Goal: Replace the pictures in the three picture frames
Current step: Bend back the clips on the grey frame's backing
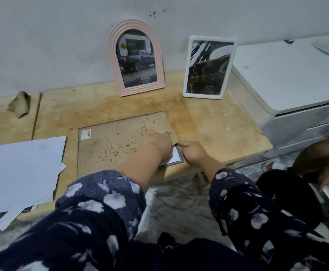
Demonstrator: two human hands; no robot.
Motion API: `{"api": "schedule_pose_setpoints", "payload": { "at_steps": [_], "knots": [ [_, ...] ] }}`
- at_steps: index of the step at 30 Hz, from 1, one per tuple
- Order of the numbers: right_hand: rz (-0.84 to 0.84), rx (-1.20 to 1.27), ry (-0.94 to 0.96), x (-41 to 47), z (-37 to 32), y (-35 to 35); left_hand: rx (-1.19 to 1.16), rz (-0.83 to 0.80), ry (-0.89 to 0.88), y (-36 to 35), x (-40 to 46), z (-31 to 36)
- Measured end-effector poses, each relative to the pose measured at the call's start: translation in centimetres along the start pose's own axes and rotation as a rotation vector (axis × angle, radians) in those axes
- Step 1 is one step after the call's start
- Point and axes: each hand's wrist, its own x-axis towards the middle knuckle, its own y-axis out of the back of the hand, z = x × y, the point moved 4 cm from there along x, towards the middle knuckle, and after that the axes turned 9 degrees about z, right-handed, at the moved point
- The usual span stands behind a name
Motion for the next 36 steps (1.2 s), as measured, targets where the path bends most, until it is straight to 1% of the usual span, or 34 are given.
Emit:
{"api": "schedule_pose_setpoints", "payload": {
  "at_steps": [2, 4, 7, 9, 10, 12, 14, 16, 18, 23, 29, 32, 36],
  "knots": [
    [0.028, 0.143, -0.122, 0.7, -0.1, 0.5, -0.029, 0.031, 0.029, -0.6, 0.1, 0.1],
    [0.031, 0.223, -0.183, 1.1, -0.4, 0.3, -0.041, 0.05, 0.051, -0.9, -0.1, 0.2],
    [0.034, 0.199, -0.096, 1.2, -0.9, -0.6, -0.044, 0.074, 0.067, -1.1, -0.5, 0.3],
    [0.079, 0.152, -0.024, 0.3, -1.1, -1.1, -0.045, 0.074, 0.074, -1.1, -0.8, 0.3],
    [0.1, 0.114, -0.019, -0.1, -1.2, -1.2, -0.045, 0.07, 0.075, -1.1, -0.9, 0.2],
    [0.129, 0.108, -0.059, -0.1, -0.9, -1.5, -0.048, 0.068, 0.072, -1.2, -1.0, 0.2],
    [0.113, 0.106, -0.113, 0.0, -0.9, -1.8, -0.07, 0.086, 0.074, -1.2, -1.1, 0.0],
    [0.095, 0.216, -0.16, 0.4, -1.0, -1.8, -0.09, 0.115, 0.086, -1.4, -1.4, -0.4],
    [0.118, 0.207, -0.154, 0.4, -1.0, -1.6, -0.109, 0.129, 0.094, -2.3, -2.0, -0.9],
    [0.115, 0.314, -0.262, 0.0, -0.9, -1.5, -0.205, 0.226, 0.076, -5.1, -5.7, -2.5],
    [0.131, 0.379, -0.295, 0.4, -0.9, -2.0, -0.159, 0.213, 0.149, -6.8, -8.7, -6.0],
    [0.18, 0.363, -0.301, 0.7, -0.5, -2.1, -0.13, 0.204, 0.168, -7.1, -9.9, -7.5],
    [0.183, 0.322, -0.278, 0.8, -0.7, -2.4, -0.079, 0.196, 0.191, -7.6, -11.5, -9.6]
  ]
}}
